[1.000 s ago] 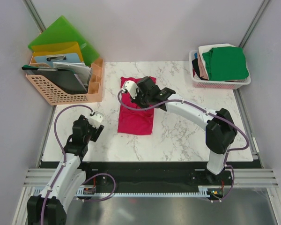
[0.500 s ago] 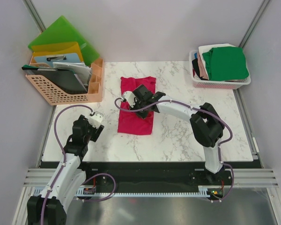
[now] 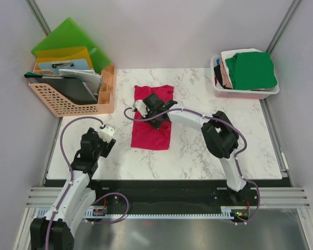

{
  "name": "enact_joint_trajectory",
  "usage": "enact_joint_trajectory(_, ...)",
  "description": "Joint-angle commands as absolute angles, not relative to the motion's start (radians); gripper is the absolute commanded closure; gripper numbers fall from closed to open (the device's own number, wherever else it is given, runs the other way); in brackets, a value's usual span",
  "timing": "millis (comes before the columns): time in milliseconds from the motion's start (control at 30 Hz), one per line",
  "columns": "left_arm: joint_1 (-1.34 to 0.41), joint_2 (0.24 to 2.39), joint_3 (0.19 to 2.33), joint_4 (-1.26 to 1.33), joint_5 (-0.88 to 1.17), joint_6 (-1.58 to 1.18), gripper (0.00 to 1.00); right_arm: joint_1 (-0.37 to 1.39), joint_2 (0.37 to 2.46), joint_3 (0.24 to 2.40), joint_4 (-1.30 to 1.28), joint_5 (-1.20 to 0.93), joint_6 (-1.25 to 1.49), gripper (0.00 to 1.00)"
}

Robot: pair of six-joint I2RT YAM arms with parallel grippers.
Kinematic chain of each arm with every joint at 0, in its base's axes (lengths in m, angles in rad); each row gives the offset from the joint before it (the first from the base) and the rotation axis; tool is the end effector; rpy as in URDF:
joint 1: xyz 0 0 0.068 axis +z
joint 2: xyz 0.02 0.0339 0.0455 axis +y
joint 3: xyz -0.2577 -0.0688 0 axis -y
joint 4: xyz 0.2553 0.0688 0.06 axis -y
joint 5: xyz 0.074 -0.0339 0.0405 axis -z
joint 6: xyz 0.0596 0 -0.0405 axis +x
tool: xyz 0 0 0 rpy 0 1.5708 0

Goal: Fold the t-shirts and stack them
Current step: Fold the folded rectangular tshirt in 1/3 of the way

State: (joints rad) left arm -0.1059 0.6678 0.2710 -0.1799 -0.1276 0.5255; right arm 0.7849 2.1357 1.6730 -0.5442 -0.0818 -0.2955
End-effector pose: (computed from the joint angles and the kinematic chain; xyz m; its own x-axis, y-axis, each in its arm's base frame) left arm 0.1876 -0.0123 0.1572 -0.4697 0.5503 -0.6904 0.2709 0.8341 0.4805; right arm 0.3393 0.3459 0.1582 -0.3579 -0.7678 -0.5314 -0.8775 0.4711 -0.0896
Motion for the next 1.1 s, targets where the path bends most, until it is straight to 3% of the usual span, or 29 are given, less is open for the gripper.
enact_joint_trajectory(0, -0.098, 0.663, 0.262, -0.155, -0.123, 0.525, 0.14, 0.77, 2.192, 1.772, -0.564, 0.091, -0.307, 1.0)
enact_joint_trajectory(100, -0.098, 0.664, 0.262, -0.155, -0.124, 0.523, 0.14, 0.778, 2.221, 1.81, -0.519, 0.549, -0.273, 1.0)
enact_joint_trajectory(200, -0.098, 0.667, 0.264, -0.155, -0.123, 0.526, 0.13, 0.779, 2.154, 1.677, -0.158, 0.861, -0.345, 1.0)
enact_joint_trajectory(300, -0.098, 0.673, 0.265, -0.153, -0.118, 0.525, 0.13, 0.799, 2.07, 1.525, 0.073, 0.946, -0.461, 1.0)
enact_joint_trajectory(400, -0.098, 0.687, 0.268, -0.15, -0.114, 0.522, 0.13, 0.816, 2.052, 1.477, 0.13, 0.974, -0.523, 1.0)
enact_joint_trajectory(633, -0.098, 0.683, 0.267, -0.15, -0.117, 0.522, 0.14, 0.818, 2.037, 1.436, 0.086, 0.963, -0.467, 1.0)
enact_joint_trajectory(867, -0.098, 0.658, 0.275, -0.158, -0.101, 0.543, 0.14, 0.737, 1.849, 1.407, -0.275, 0.654, -0.296, 1.0)
enact_joint_trajectory(933, -0.1, 0.666, 0.308, -0.169, -0.081, 0.552, 0.13, 0.68, 1.754, 1.426, -0.479, 0.296, -0.29, 1.0)
enact_joint_trajectory(1033, -0.098, 0.728, 0.431, -0.245, 0.042, 0.517, 0.08, 0.522, 1.657, 1.468, -0.755, -0.458, -0.366, 1.0)
enact_joint_trajectory(1067, -0.097, 0.833, 0.499, -0.446, 0.287, 0.52, 0.0, 0.474, 1.651, 1.494, -0.876, -0.615, -0.591, 1.0)
